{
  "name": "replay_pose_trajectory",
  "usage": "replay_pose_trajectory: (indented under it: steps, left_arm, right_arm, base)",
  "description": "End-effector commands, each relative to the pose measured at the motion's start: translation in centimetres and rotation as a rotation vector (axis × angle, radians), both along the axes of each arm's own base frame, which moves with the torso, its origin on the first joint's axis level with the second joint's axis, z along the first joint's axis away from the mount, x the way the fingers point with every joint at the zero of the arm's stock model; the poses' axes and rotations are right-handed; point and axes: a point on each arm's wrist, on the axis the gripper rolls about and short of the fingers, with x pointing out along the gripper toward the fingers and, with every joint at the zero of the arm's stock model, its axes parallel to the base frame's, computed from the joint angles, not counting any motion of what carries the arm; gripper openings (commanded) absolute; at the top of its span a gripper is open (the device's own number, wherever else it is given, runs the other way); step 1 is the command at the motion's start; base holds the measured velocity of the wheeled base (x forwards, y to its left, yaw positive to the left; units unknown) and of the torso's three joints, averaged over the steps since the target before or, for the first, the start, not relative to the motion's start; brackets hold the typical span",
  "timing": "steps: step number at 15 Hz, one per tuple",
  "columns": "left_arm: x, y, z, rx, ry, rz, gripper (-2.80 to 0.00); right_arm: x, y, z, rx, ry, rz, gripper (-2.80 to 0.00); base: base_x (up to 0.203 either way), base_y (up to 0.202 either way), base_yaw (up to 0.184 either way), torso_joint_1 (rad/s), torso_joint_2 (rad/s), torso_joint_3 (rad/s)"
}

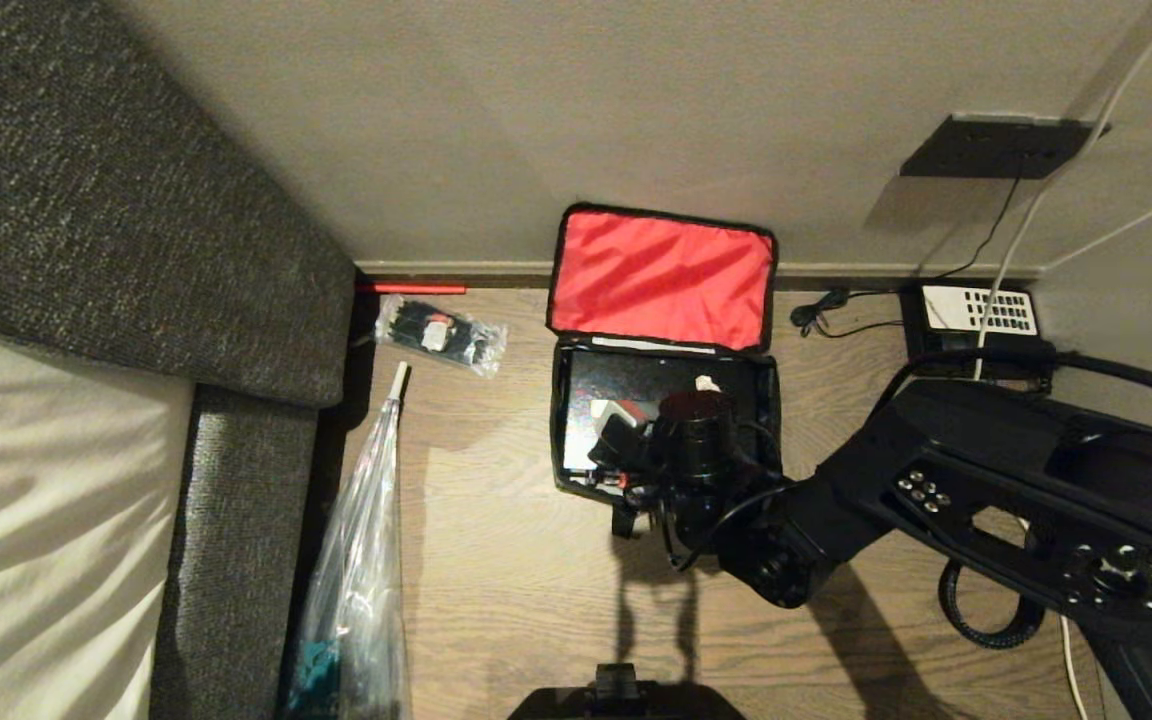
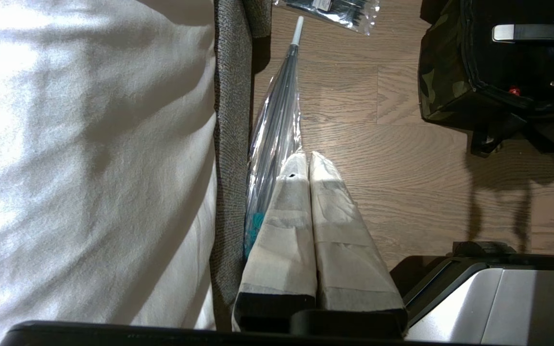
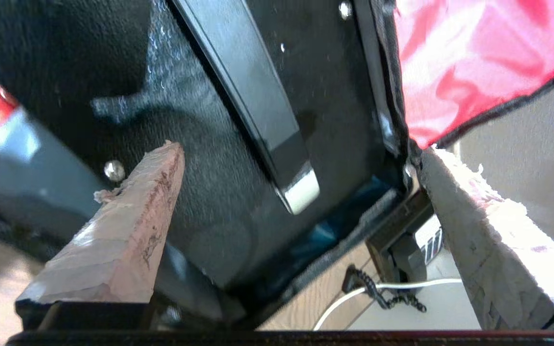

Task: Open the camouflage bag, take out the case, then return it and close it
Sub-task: Grip the handle

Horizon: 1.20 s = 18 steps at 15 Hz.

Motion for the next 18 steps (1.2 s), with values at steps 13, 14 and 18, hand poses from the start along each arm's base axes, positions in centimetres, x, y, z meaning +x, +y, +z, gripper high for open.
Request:
replay_pose_trajectory:
  steps: [13, 14, 18]
  left_arm:
    - [0.0, 0.0, 0.0, 0.001, 0.0, 0.001, -2.8]
    - [0.0, 0.0, 0.0, 0.001, 0.0, 0.001, -2.8]
    - [0.0, 0.0, 0.0, 0.001, 0.0, 0.001, -2.8]
  right_arm:
    - [1.3, -0.4, -1.4, -0.199, -0.127, -0.01, 0.0]
    - [1.4, -0.4, -1.5, -0.211, -0.132, -0.028, 0.0]
    - [1.7, -0.3, -1.9, -0.2, -0.158, -0.083, 0.0]
  base:
    - [0.0, 0.0, 0.0, 0.0, 0.0, 0.0]
    - [0.0, 0.0, 0.0, 0.0, 0.0, 0.0]
    - [0.0, 0.0, 0.0, 0.0, 0.0, 0.0]
